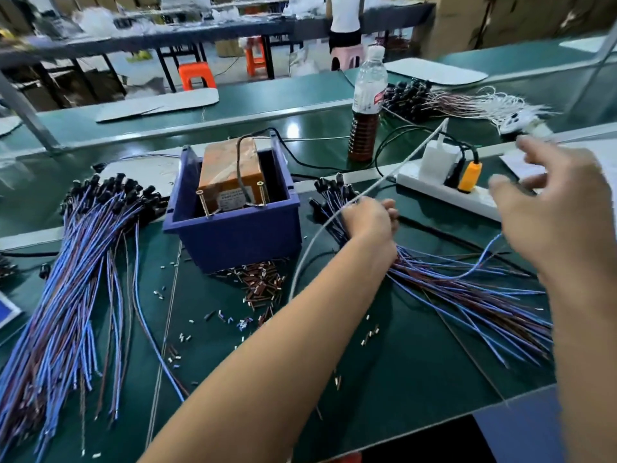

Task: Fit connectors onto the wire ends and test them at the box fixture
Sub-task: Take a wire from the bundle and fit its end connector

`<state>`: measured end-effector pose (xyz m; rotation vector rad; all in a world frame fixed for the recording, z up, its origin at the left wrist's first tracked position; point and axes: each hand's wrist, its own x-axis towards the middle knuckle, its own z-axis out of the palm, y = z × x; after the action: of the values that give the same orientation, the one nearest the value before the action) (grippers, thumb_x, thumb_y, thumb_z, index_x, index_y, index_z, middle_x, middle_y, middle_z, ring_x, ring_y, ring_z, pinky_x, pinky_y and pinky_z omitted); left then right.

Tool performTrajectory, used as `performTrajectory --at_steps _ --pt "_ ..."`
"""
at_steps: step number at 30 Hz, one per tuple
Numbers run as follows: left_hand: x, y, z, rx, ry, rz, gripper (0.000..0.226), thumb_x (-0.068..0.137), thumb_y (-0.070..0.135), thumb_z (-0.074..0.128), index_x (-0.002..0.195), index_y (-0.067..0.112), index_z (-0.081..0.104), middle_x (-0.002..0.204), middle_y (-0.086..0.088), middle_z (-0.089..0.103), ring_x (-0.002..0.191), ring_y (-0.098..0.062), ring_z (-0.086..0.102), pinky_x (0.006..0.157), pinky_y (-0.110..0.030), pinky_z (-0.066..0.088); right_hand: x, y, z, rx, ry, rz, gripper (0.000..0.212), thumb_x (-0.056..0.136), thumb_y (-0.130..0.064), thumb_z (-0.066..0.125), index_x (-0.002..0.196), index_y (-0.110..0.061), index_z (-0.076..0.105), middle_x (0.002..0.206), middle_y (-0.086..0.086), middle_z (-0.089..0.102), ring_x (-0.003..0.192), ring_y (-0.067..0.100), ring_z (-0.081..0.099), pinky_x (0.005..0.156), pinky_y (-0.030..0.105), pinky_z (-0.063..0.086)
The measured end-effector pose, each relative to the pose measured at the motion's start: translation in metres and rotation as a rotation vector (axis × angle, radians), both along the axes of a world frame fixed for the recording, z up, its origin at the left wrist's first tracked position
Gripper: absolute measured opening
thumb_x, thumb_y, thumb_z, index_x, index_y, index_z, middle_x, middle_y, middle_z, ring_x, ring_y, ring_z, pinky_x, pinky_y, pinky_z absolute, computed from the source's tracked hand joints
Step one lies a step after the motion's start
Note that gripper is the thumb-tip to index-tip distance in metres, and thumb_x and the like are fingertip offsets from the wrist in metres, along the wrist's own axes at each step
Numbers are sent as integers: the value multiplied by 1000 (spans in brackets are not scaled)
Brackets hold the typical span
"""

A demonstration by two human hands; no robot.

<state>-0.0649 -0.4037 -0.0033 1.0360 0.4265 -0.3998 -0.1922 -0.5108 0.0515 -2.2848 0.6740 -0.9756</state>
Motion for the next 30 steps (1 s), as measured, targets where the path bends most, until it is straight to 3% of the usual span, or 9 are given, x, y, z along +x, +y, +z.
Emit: performTrajectory --at_steps 2,7,9,12,15,18,22,27,30 --pt "7 9 -1 8 -40 86 17 110 11 34 99 12 47 67 -6 59 32 -5 42 37 -14 29 8 19 1 -83 100 102 54 89 -42 60 138 -20 65 129 16 60 114 34 59 104 47 47" --pt "25 23 0 -32 -68 252 19 110 14 40 94 10 49 68 -9 58 32 -7 45 35 -15 29 29 66 -17 -64 517 473 41 99 -39 67 136 -23 67 117 8 76 112 29 67 95 37 52" --pt "31 27 1 -73 -71 299 22 110 15 42 92 8 52 66 -9 56 30 -7 45 33 -14 28 31 70 -24 -80 552 503 34 100 -39 67 130 -25 70 101 8 78 101 30 70 88 41 55" --pt "36 29 3 -113 -88 334 30 110 13 42 81 10 50 65 -9 54 31 -7 48 33 -14 31 31 62 -25 -69 622 561 17 100 -38 66 102 -25 76 69 -3 75 64 4 66 68 32 52" --pt "36 30 11 -88 -101 353 24 110 16 45 90 6 51 61 -7 55 33 -8 51 35 -14 35 28 57 -19 -71 696 584 39 104 -37 60 70 -18 65 57 -8 70 51 0 59 51 19 38" --pt "39 31 17 -7 -147 340 17 108 23 52 97 11 55 58 -5 64 41 -10 55 42 -16 42 27 51 -18 -117 721 523 41 106 -36 55 74 -15 69 57 -2 71 56 7 62 63 33 52" --pt "42 30 13 202 -241 318 14 102 33 62 111 21 63 106 -3 70 85 -16 60 79 -30 52 27 52 -24 -129 819 382 45 107 -44 53 79 -13 70 76 10 73 77 31 71 80 43 60" --pt "39 37 1 427 -303 246 19 104 35 58 118 22 58 91 11 61 74 -4 54 66 -23 40 23 50 -31 -84 747 324 32 102 -46 62 83 -20 60 78 8 69 72 28 69 77 39 58" --pt "39 39 1 522 -326 235 20 105 30 58 122 19 59 105 4 68 88 -13 66 82 -28 51 23 51 -33 -75 737 322 31 98 -47 67 83 -22 57 81 5 67 69 25 67 72 37 56"
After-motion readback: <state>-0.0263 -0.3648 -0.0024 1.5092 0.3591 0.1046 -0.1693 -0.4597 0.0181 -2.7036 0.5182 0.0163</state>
